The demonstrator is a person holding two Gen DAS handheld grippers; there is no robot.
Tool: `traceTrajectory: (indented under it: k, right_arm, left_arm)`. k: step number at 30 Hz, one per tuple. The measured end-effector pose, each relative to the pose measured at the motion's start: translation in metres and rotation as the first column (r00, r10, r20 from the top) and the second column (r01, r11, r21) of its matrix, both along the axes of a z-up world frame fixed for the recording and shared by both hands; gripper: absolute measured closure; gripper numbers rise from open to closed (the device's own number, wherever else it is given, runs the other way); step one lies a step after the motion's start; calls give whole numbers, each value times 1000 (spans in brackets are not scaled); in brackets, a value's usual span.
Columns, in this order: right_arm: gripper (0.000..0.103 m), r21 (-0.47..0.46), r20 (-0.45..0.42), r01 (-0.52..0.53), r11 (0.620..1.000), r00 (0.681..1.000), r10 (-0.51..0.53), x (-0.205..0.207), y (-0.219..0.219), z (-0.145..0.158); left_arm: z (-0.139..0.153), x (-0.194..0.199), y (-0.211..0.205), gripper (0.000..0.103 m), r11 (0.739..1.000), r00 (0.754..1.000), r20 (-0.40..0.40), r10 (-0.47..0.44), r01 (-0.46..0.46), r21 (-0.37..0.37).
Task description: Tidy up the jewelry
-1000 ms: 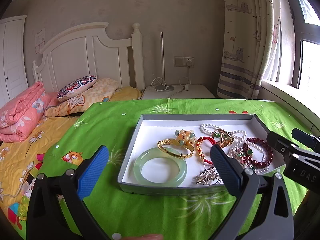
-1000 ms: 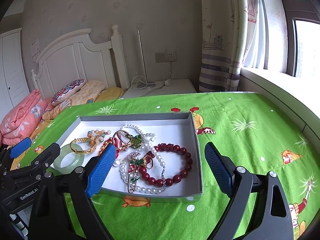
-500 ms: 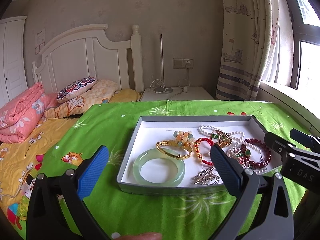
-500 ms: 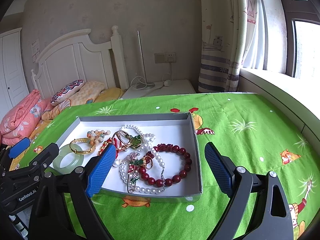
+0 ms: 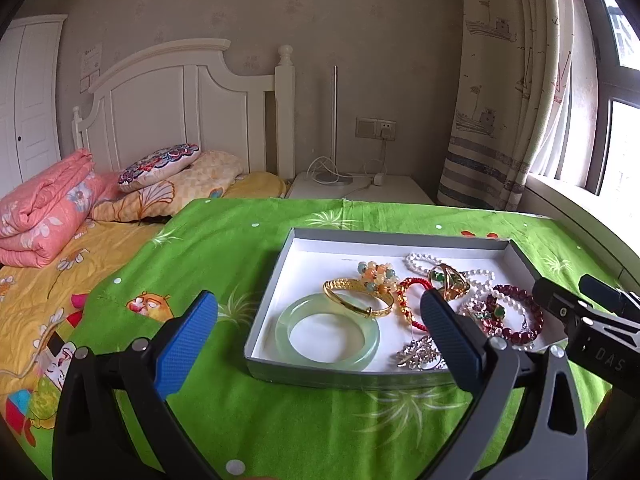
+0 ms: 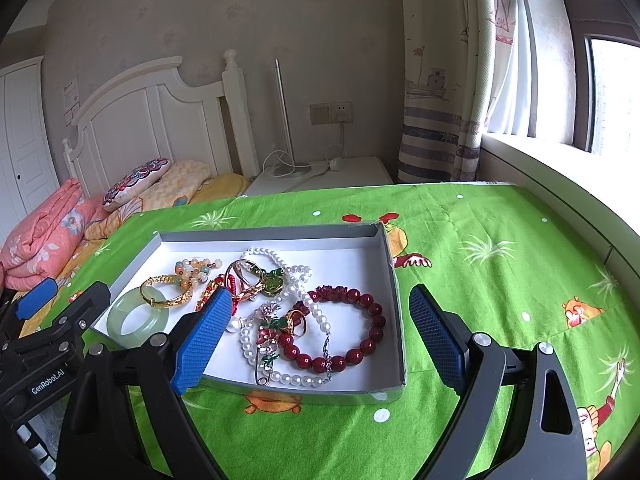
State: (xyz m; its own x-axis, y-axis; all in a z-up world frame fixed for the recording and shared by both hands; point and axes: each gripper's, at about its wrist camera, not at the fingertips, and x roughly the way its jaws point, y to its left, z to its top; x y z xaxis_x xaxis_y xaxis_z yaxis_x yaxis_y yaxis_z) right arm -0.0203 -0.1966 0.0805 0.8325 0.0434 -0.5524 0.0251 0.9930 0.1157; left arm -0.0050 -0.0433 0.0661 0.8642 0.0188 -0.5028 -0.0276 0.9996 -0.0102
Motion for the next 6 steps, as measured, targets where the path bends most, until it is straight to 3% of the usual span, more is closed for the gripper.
traceTrajectory:
  k: [4, 6]
  right_arm:
    - [17, 5, -84, -25, 1000, 996, 25, -2, 0, -7]
    - [17, -17, -145, -57, 998, 988, 54, -11, 5, -13]
  left_arm:
    - [-13, -2, 12, 3, 995, 983, -170, -70, 58, -77]
    - [-23, -5, 14, 2, 996, 967, -241, -77, 62, -70]
